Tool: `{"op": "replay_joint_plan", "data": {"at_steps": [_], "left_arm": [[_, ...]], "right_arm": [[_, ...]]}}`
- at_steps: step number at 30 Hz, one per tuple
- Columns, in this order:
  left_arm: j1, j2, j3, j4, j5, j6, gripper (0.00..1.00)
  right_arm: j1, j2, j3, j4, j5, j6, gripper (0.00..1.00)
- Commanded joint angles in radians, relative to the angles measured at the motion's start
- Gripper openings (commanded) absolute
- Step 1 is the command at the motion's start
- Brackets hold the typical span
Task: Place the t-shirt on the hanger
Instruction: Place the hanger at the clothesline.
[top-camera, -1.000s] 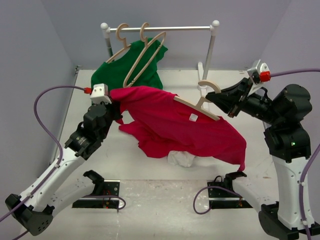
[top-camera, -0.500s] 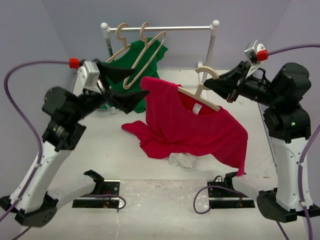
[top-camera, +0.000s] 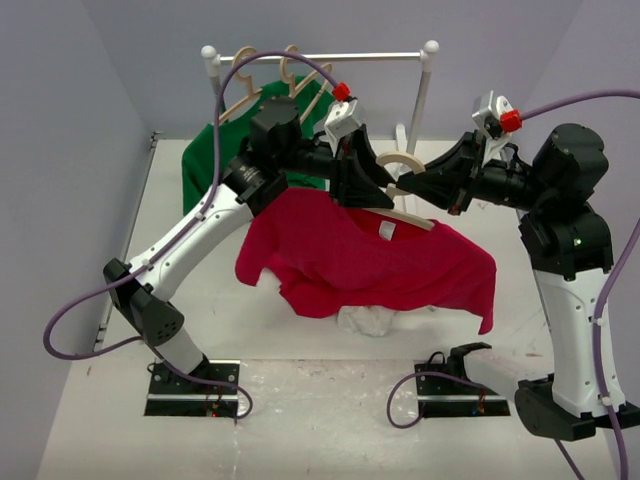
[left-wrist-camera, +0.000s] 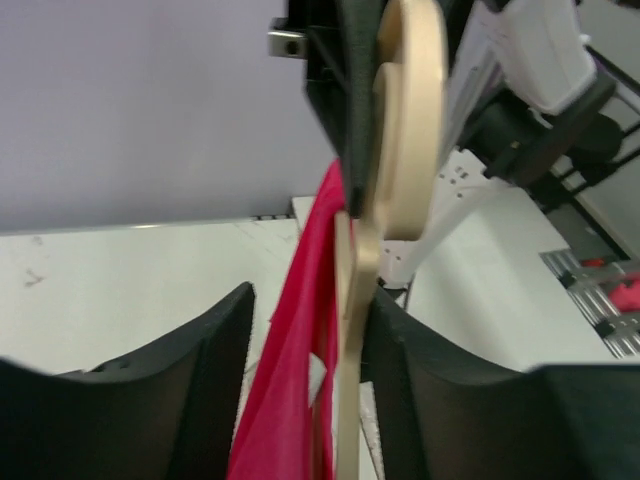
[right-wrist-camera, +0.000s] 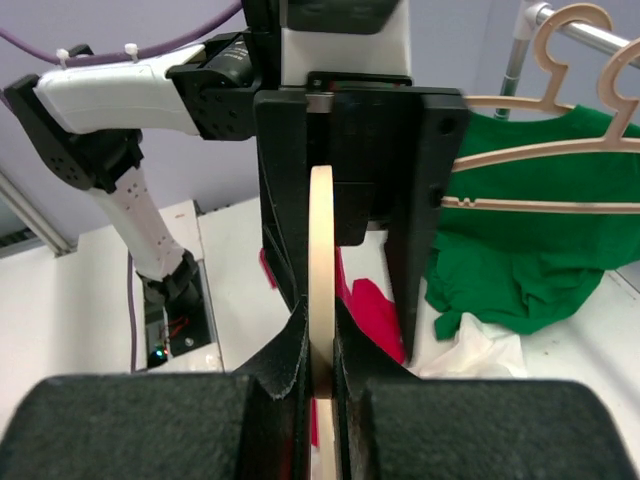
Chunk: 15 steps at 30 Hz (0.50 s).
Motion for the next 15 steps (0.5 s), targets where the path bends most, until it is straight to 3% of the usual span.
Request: {"op": "replay_joint_plan", "data": {"at_steps": [1,3,6,8,9,10,11,12,15], "left_arm": [[-0.019,-0.053,-0.017,0.190,0.117,-0.109,0.40],[-0.019,-0.045,-0.027,0.218,0.122,-0.135,0.08],[-0.020,-0.044,-0.048,0.255,0.128,-0.164,0.00],[-0.018,-0.042,-0.045,0.264,0.124,-0.167,0.00],[-0.016,-0.042,-0.040,0.253,0.121,-0.157,0.00],[-0.013,-0.041,-0.037,0.229,0.123,-0.138,0.00],[0.003,-0.038,-0.016,0.193,0.129,-0.110,0.00],[0.025,-0.040,-0.011,0.180,0.153,-0.094,0.00],[0.082,-0.047,-0.025,0.232,0.224,-0.121,0.00]], "right_arm": [[0.005,-0.007,0.004,0.098,-0.075,0.035,0.00],[0.005,-0.006,-0.008,0.112,-0.071,0.043,0.00],[0.005,-0.007,-0.019,0.125,-0.067,0.052,0.00],[0.004,-0.011,-0.026,0.130,-0.053,0.061,0.03],[0.004,-0.014,-0.031,0.130,-0.037,0.066,0.08],[0.003,-0.024,-0.035,0.128,-0.014,0.064,0.27],[-0.002,-0.042,-0.056,0.109,0.022,0.049,0.55],[-0.012,-0.069,-0.070,0.097,0.049,0.037,0.62],[-0.045,-0.141,-0.139,-0.024,0.093,-0.111,0.63]]}}
